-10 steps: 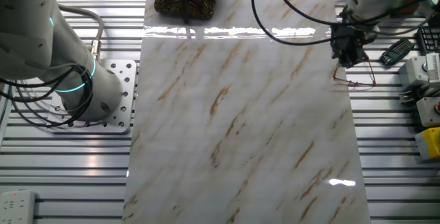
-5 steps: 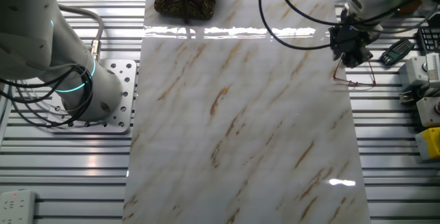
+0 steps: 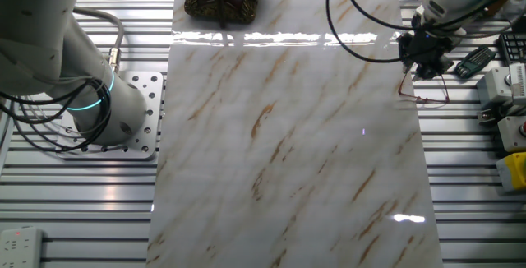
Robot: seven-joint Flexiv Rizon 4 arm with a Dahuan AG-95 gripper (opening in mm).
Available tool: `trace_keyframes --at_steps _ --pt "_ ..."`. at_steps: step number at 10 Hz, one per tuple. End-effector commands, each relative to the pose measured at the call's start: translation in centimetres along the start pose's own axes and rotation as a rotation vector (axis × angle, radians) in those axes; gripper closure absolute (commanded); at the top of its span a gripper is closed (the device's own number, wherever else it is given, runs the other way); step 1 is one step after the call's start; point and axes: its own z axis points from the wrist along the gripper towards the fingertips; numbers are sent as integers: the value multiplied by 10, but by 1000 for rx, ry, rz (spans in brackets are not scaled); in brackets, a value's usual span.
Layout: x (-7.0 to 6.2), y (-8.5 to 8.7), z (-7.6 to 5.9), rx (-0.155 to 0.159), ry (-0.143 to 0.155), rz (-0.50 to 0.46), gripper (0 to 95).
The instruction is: Unfold the leg of the glasses (with one hand)
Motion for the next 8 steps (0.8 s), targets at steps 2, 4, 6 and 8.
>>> trace_keyframes --at_steps 2,4,6,8 --pt "-4 -2 7 -4 -9 -76 760" --pt "-5 -4 12 -11 -17 -128 760" --pt "-7 -8 22 -21 -32 -182 760" --pt "-3 -11 35 -33 -66 -218 950"
